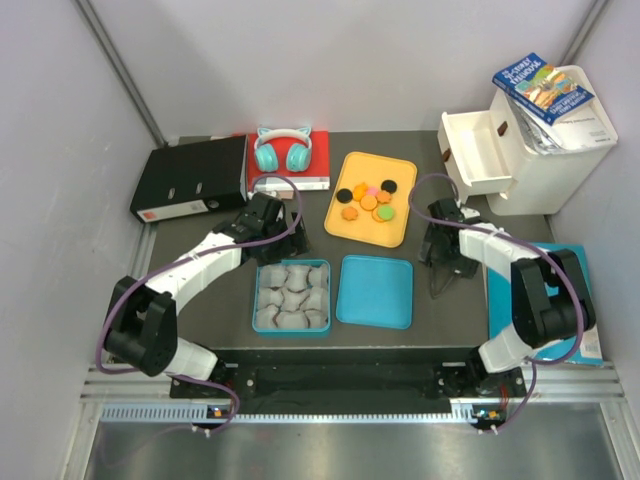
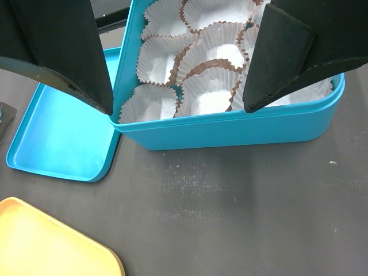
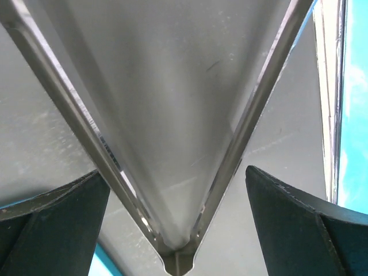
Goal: Pack the cookies
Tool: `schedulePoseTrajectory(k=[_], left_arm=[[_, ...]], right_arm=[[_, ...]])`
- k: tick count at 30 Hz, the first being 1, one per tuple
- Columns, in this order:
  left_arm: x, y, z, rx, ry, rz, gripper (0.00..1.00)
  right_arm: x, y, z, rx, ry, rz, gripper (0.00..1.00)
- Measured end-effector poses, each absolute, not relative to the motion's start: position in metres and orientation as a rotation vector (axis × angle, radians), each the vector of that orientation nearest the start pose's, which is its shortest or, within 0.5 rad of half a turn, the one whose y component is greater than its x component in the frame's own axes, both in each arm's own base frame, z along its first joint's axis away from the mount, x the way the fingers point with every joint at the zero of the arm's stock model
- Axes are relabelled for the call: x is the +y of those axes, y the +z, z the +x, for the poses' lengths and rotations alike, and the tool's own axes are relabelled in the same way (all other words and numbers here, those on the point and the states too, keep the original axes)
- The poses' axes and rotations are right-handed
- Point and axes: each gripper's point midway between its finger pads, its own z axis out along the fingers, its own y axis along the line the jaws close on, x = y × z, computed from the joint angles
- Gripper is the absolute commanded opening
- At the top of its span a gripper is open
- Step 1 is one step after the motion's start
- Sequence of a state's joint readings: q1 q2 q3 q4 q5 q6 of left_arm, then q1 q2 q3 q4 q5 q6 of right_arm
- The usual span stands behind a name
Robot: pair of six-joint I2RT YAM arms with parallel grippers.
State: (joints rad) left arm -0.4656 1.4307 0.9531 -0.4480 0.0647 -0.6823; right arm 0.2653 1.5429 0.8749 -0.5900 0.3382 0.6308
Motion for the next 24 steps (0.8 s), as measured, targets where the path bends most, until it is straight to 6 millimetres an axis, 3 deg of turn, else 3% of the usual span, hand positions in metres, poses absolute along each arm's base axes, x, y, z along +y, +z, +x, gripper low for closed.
schedulePoseTrajectory(k=[9,14,18,24], left_arm=[[-0.192,0.099,0.297,2.571,-0.543,-0.25,0.98],[-0.192,0.098,0.297,2.571,-0.542,-0.25,0.98],[-0.192,0.098,0.297,2.571,-0.542,-0.251,0.98],[-0.192,0.099,0.296,2.572,-0.548,-0.255,0.99]], right_arm=[[0.037,0.022,0.311,2.643,-0.201,0.612,0.96],[0.04,0.021,0.321,2.639,-0.172,0.603,0.75],[0.041,0.02,0.325,2.625,-0.162,0.598,0.5],[0.039,0.02,0.324,2.595,-0.156,0.602,0.26]])
